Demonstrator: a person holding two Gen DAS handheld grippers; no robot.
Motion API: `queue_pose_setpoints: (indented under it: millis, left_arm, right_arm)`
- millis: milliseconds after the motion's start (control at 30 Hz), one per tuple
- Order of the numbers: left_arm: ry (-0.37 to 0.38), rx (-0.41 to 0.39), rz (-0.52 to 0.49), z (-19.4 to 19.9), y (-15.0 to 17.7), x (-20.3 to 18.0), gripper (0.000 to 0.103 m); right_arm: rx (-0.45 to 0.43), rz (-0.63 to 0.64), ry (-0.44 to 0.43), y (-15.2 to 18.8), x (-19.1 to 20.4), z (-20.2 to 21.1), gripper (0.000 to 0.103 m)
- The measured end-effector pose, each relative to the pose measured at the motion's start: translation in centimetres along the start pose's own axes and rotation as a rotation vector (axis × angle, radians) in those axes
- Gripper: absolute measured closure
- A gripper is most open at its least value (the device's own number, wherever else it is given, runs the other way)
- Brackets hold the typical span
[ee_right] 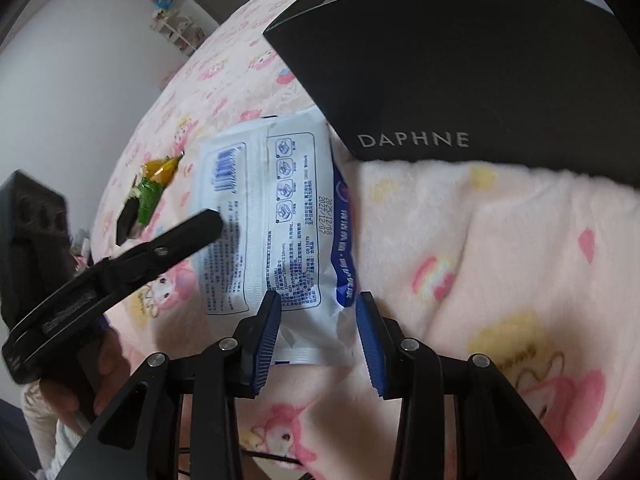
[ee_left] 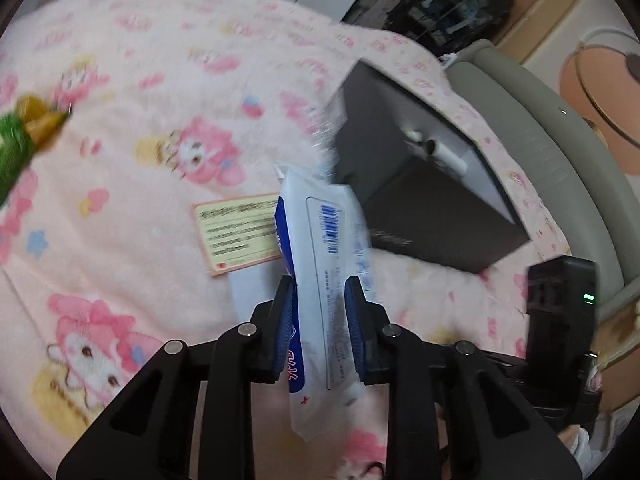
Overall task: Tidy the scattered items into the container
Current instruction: 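Carry the held wet-wipes pack with the left gripper toward the black box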
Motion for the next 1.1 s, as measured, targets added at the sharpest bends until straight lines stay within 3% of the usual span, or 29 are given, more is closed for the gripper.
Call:
queue_pose_setpoints:
  millis: [200, 400, 500, 567, 733, 900, 1033, 1100]
  left_arm:
    - [0.025, -0.026, -0.122, 1.6, 0.3, -5.9, 0.079]
    - [0.086, 0.076, -0.130, -1.6, 2.0, -9.8, 0.079]
    - [0.113, 0.116, -0.100, -2.6, 3.0, -10.4, 0.079]
    - [0.127, 0.116, -0.076, -2.4, 3.1, -10.2, 0.078]
    - [0.079, 0.087, 0.018, -1.1, 2.6, -7.1, 0.077]
    - [-0.011, 0.145, 0.117, -2.0, 3.8, -2.9, 0.077]
    - [-0.004, 0.197, 0.200, -3.6, 5.3, -1.6, 0.073]
    - [0.009, 0.214, 0.233, -4.2, 5.8, -1.3, 0.071]
  right_arm:
    - [-0.020, -0.046, -0.019, 1.1, -1.1, 1.6, 0.068]
    - [-0.040, -0.106, -0.057, 2.7, -2.9, 4.2, 0.068]
    - [-0.079, -0.121, -0.013, 3.0, -4.7, 6.5, 0.068]
    - [-0.106, -0.142, -0.010, 3.1, -5.7, 7.8, 0.068]
    - [-0.129, -0.154, -0.056, 3.2, -6.0, 8.9, 0.067]
    - [-0.089, -0.099, -0.160, 3.3, -2.6, 6.5, 0.066]
    - [-0.066, -0.066, -0.157, 3.2, -1.6, 4.2, 0.066]
    - [-0.065, -0.069, -0.143, 2.8, -1.8, 3.5, 0.073]
Point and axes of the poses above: each gripper's, at about its wrist camera, not at the fingertips, and z roughly against the way its jaws point, x to its left, y to its underside, the point moved 10 cm from there along -z, roughly the way its jaws point, and after that the axes turned 10 degrees about -y, right-handed, at the moved point
